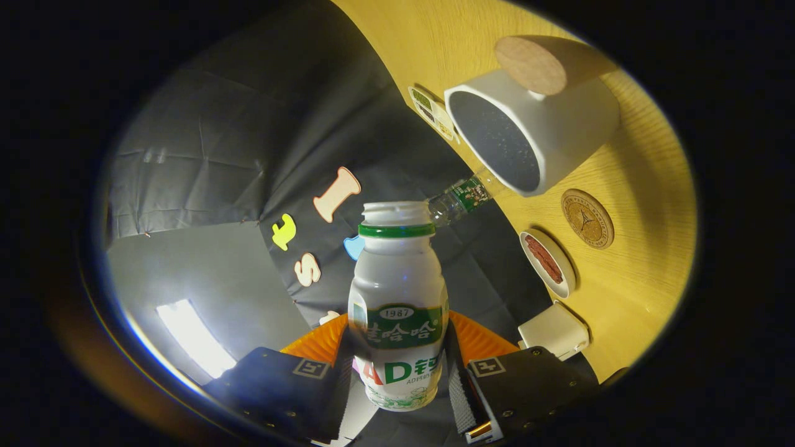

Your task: Take the bottle from table, then pour the juice into the cup, finally place the bottle on the coaster

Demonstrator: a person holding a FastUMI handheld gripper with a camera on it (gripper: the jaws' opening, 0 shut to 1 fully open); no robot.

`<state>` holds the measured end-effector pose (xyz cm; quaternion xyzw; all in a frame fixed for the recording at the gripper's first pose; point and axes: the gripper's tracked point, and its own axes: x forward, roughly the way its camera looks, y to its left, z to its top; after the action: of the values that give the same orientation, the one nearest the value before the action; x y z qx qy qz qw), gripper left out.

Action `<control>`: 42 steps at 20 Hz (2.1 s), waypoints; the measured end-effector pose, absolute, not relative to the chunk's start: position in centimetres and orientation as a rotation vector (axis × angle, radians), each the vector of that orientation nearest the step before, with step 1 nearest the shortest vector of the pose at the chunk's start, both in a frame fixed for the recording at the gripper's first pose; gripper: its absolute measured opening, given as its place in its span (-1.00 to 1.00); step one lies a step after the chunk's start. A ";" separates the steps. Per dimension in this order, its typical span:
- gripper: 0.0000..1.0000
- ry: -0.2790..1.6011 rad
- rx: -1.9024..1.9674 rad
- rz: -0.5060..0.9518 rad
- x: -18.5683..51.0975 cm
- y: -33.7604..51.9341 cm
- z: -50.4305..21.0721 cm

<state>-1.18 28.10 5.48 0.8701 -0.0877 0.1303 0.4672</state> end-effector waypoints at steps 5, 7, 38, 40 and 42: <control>0.33 -0.241 2.160 0.327 -1.0 27.9 5.7; 0.33 -0.213 2.106 0.324 -0.9 28.4 5.6; 0.33 -0.040 0.424 0.125 1.4 27.8 0.9; 0.33 -0.041 0.352 0.102 1.6 27.7 1.4; 0.34 -0.036 0.266 0.070 2.3 27.7 1.8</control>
<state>2.25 27.66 1.79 0.1324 -0.0178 0.0347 0.9904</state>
